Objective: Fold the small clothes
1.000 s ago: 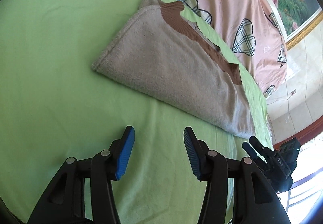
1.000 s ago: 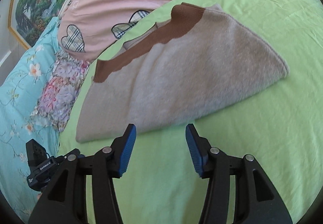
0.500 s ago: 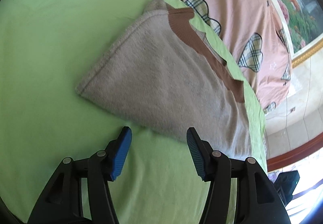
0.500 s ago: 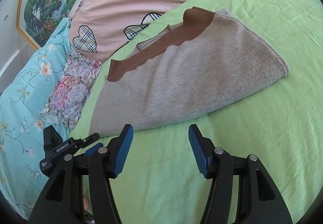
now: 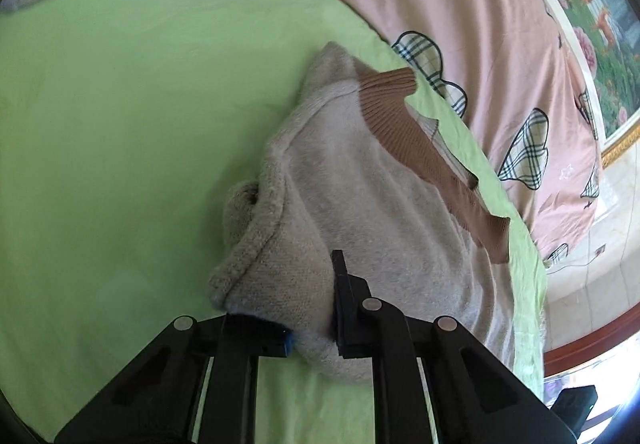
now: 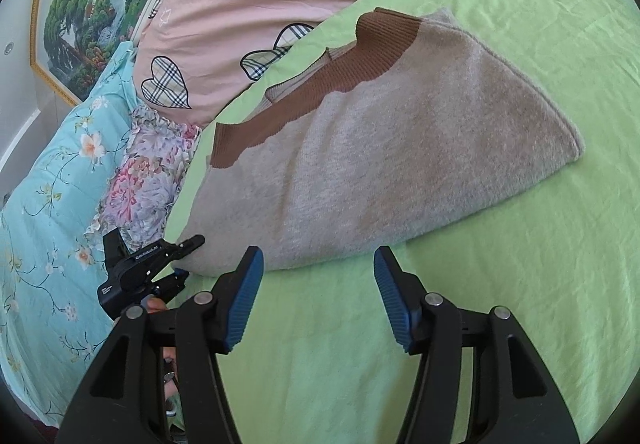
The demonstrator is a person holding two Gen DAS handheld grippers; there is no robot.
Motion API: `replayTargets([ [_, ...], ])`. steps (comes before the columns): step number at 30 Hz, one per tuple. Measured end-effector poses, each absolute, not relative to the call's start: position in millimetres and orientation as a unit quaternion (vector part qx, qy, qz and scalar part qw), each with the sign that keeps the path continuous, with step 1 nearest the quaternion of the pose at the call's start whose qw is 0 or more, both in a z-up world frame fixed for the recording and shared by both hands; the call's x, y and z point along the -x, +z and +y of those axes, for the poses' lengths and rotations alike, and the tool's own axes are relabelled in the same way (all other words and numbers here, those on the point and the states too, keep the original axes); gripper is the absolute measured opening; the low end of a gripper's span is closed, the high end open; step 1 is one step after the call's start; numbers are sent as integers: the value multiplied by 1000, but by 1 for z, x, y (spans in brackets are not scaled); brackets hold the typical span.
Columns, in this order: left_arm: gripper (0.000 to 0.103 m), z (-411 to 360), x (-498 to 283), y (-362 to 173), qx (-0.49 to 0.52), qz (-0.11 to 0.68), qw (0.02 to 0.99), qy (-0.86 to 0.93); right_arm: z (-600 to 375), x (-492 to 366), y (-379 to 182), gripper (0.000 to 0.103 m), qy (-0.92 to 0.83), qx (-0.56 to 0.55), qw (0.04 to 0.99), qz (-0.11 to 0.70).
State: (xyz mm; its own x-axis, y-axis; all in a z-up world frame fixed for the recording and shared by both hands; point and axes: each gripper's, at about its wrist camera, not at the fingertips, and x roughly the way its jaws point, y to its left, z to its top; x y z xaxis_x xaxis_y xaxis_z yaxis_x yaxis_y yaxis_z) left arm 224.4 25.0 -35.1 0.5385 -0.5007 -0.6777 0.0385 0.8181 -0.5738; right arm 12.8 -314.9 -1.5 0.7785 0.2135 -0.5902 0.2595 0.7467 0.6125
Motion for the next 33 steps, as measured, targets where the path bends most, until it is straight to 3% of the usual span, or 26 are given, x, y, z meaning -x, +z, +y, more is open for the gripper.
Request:
replayTargets([
  [10, 10, -90, -189, 39, 136, 395, 863, -284, -387, -57, 24, 59, 10, -355, 874, 332],
  [17, 10, -177, -169, 9, 51, 421, 843, -330, -401, -123, 8, 61, 111, -399, 833, 368],
  [20, 10, -184, -165, 3, 43, 425, 837, -342, -394, -155, -5, 68, 133, -398, 818, 394],
  [27, 10, -175, -159, 1, 33, 417, 839, -347, -366, -237, -16, 67, 185, -394, 797, 419],
  [28, 10, -175, -161, 1, 33, 420, 838, -346, -362, -249, -16, 65, 188, -387, 799, 421],
  [30, 10, -174, -164, 0, 30, 422, 840, -339, -356, -269, -15, 35, 188, -372, 803, 426],
  [32, 10, -174, -166, 3, 32, 422, 840, -338, -353, -279, -8, 18, 184, -357, 809, 428],
  [33, 10, -174, -167, 7, 38, 422, 838, -344, -354, -277, 3, 17, 186, -352, 815, 420],
])
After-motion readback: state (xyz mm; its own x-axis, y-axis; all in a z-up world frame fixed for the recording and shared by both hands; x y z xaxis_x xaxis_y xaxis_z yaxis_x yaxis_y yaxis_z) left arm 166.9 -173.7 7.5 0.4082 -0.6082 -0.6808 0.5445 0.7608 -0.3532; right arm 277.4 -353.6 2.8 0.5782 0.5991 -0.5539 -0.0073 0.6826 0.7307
